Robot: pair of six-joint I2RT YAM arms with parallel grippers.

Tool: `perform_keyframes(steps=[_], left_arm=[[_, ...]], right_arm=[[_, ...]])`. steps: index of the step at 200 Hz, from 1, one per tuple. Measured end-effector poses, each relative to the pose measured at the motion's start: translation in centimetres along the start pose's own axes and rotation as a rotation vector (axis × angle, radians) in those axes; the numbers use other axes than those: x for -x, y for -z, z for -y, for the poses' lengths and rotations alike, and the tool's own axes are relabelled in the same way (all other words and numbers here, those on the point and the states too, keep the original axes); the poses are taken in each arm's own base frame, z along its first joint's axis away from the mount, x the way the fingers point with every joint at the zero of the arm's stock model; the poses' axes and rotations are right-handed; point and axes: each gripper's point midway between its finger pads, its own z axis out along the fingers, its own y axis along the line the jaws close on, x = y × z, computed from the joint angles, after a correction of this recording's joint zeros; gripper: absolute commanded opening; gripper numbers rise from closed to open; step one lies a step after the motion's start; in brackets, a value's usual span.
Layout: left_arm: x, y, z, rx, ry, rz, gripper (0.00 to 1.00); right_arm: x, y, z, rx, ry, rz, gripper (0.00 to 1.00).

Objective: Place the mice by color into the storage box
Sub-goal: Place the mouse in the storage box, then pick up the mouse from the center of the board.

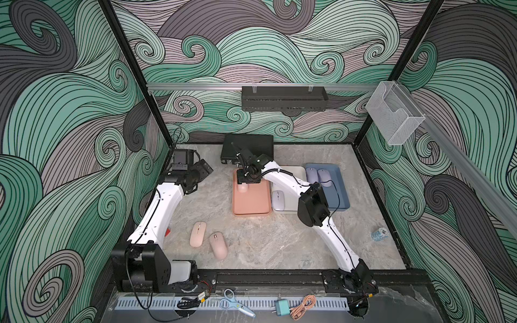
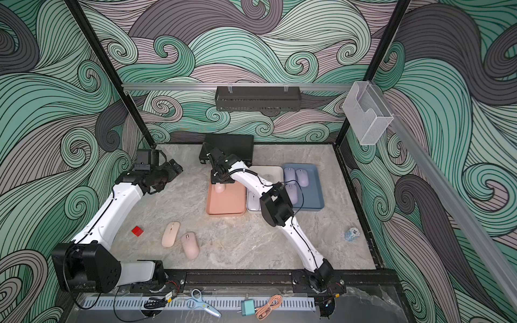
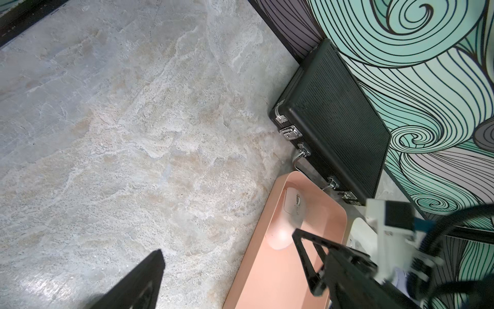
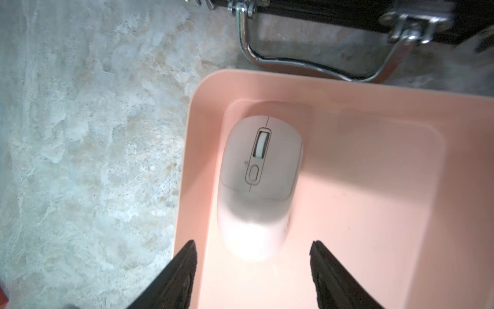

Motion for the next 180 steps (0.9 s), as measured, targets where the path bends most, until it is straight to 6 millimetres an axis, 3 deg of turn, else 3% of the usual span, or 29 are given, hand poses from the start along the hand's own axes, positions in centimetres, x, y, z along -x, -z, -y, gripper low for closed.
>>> perform_keyframes(steps=[20,43,58,78,100,131,150,180], left_arm=[[-0.1,-0.6,0.0,-0.006,0.009,-0.021,0.93],[-1.0,-3.0,0.5,-0.035,0.025,-0.120,0.93],[-2.2,-5.1,1.4,-0.070,0.036,-0.224,0.93],[-4.2,-7.5,2.4,-0.132,0.067,-0.363,0.91],[-6.2,-8.6,2.5,-0.158,0.098,-0.470,0.91],[-6.0,-8.2,2.6,-0.162,0.095,-0.468,0.91],[-5.2,-7.9,2.2,-0.142,0.084,-0.442,0.91],[-3.8,-7.4,1.0,-0.089,0.073,-0.386,0.91]], right_arm=[[-1.4,4.1,-0.1,-0.014,0.070,0.025,0.69],[-4.2,9.0,-0.7,-0.005,0.159,0.066,0.70],[-6.8,11.8,-1.7,0.018,0.221,0.104,0.71],[-11.5,13.4,-2.7,0.037,0.300,0.108,0.73],[-17.3,12.7,-4.5,0.051,0.383,0.063,0.76],[-23.5,10.0,-7.8,0.048,0.476,-0.011,0.85],[-25.6,8.6,-10.6,0.060,0.516,-0.036,0.87],[-26.5,6.7,-14.6,0.085,0.532,-0.034,0.91]])
